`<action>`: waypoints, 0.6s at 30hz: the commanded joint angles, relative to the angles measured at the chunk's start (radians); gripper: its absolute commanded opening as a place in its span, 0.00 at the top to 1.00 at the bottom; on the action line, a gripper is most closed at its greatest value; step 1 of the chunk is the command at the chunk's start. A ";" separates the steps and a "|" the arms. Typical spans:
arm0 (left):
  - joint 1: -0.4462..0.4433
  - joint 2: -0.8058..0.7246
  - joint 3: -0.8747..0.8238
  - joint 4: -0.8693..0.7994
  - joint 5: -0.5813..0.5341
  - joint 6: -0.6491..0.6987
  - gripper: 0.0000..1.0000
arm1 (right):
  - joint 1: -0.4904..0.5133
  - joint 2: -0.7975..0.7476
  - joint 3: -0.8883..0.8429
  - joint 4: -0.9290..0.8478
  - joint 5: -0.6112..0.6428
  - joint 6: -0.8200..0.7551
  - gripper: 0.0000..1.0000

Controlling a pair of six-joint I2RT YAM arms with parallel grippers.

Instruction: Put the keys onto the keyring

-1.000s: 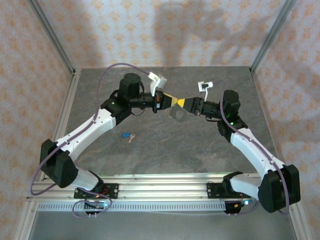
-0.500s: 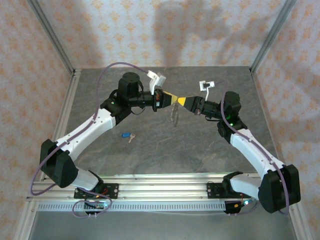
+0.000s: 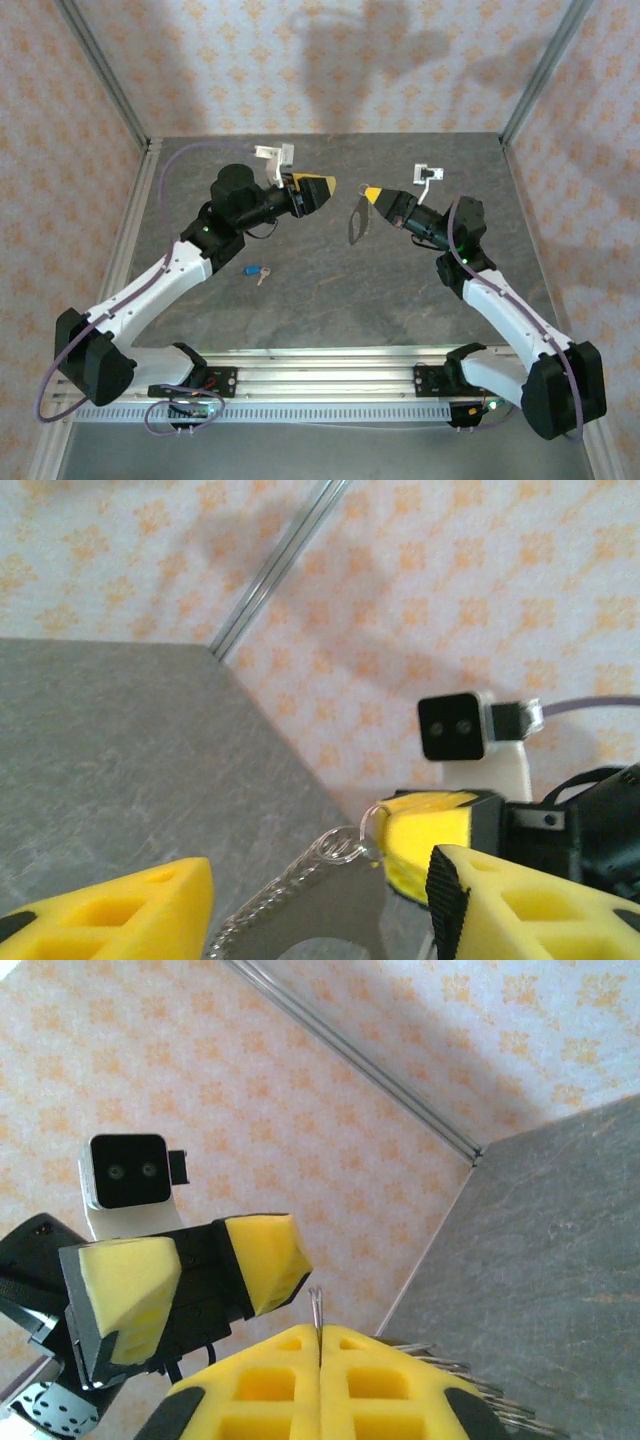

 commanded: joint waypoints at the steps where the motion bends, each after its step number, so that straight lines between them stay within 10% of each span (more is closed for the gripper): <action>1: 0.000 -0.005 -0.020 0.099 -0.013 -0.076 0.40 | 0.014 -0.016 -0.011 0.123 0.053 0.031 1.00; 18: -0.032 0.104 -0.002 0.222 0.108 -0.107 0.54 | 0.041 0.015 0.004 0.181 0.038 0.067 1.00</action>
